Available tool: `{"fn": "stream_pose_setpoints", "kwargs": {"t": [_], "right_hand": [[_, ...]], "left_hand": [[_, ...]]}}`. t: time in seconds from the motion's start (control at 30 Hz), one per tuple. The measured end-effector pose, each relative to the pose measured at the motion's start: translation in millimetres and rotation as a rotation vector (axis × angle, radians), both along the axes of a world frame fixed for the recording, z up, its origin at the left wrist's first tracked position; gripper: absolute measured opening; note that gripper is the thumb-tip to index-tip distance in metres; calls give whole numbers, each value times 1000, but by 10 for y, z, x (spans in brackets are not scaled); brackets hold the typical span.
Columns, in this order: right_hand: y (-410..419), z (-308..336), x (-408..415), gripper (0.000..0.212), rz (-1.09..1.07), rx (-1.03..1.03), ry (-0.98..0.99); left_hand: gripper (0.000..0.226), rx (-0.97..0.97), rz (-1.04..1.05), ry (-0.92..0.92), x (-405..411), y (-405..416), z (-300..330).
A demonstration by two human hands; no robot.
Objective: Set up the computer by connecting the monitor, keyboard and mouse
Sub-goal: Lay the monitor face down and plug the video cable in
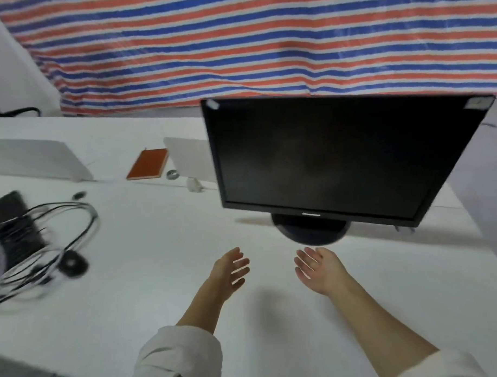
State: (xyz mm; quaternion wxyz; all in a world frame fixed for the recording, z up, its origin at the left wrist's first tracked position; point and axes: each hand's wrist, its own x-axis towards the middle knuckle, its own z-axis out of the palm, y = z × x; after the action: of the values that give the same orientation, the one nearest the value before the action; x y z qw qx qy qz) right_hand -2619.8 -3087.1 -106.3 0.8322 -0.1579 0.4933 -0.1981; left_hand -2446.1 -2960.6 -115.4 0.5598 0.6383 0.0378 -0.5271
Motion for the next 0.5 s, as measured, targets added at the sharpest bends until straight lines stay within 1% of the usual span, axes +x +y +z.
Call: {"fn": "stream_pose_setpoints", "kwargs": {"t": [0.1, 0.27, 0.5], "right_hand": [[451, 174, 235, 22, 93, -7, -18], [1267, 464, 812, 20, 295, -40, -73], [2253, 583, 1834, 20, 502, -86, -103]], "left_hand": [[29, 41, -31, -130, 101, 586, 239], [29, 88, 88, -367, 474, 1589, 657], [24, 98, 264, -496, 1206, 2760, 902]]}}
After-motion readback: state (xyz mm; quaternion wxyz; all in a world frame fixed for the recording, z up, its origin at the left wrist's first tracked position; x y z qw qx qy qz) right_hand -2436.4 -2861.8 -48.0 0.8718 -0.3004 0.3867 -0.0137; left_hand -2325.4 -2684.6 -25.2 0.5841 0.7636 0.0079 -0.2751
